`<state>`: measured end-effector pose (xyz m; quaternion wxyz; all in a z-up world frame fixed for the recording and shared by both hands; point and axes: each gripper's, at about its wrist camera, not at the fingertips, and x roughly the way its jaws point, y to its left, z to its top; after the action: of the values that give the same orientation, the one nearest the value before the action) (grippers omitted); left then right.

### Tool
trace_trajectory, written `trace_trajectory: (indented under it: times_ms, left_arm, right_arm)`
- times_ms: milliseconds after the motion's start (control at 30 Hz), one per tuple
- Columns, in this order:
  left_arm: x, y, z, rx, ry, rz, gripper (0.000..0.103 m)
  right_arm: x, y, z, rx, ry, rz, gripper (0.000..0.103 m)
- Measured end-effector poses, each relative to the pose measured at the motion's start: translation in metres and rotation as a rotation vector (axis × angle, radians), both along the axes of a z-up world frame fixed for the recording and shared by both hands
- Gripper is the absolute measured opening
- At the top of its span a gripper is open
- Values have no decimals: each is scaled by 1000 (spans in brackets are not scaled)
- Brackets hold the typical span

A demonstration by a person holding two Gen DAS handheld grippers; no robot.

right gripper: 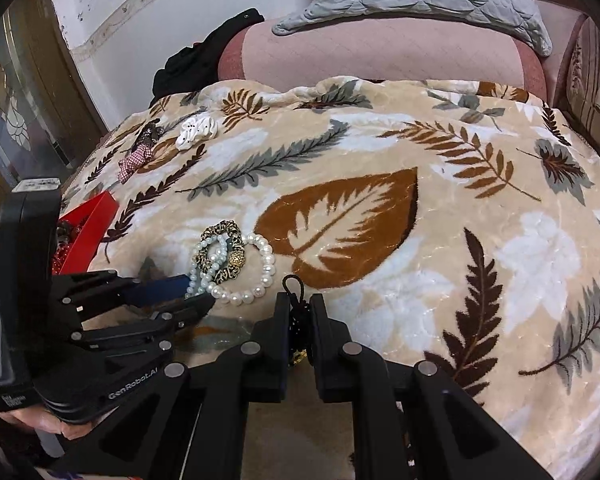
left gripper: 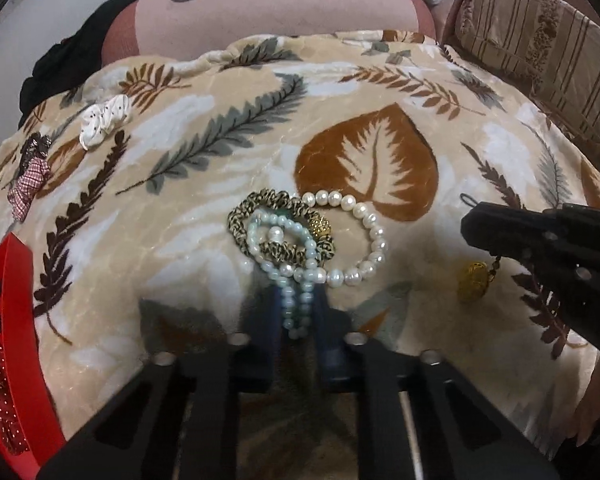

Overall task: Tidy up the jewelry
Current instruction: 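Grasp the gold pendant with the right tool while the left tool grasps the white bead bracelet, then carry both items into the red tray and open both tools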

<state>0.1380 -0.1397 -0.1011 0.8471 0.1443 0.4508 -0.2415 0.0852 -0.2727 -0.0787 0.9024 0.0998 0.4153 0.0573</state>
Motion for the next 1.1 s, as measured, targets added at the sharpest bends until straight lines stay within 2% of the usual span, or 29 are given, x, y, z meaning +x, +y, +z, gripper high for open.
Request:
trace_trajectory:
  times_ms: [400,867,1100]
  left_arm:
    - [-36,25,34,-109,-15,7,6]
    - [-71,44,68,-141,-76,19,6]
    - [-81,72,87,-154,-122,65,6]
  right_arm:
    - [-11,12,16,-17,-41,23,11]
    - [-40,42,27,-42,-44,67,11]
    - [-46,64,34,-66,-45,103,11]
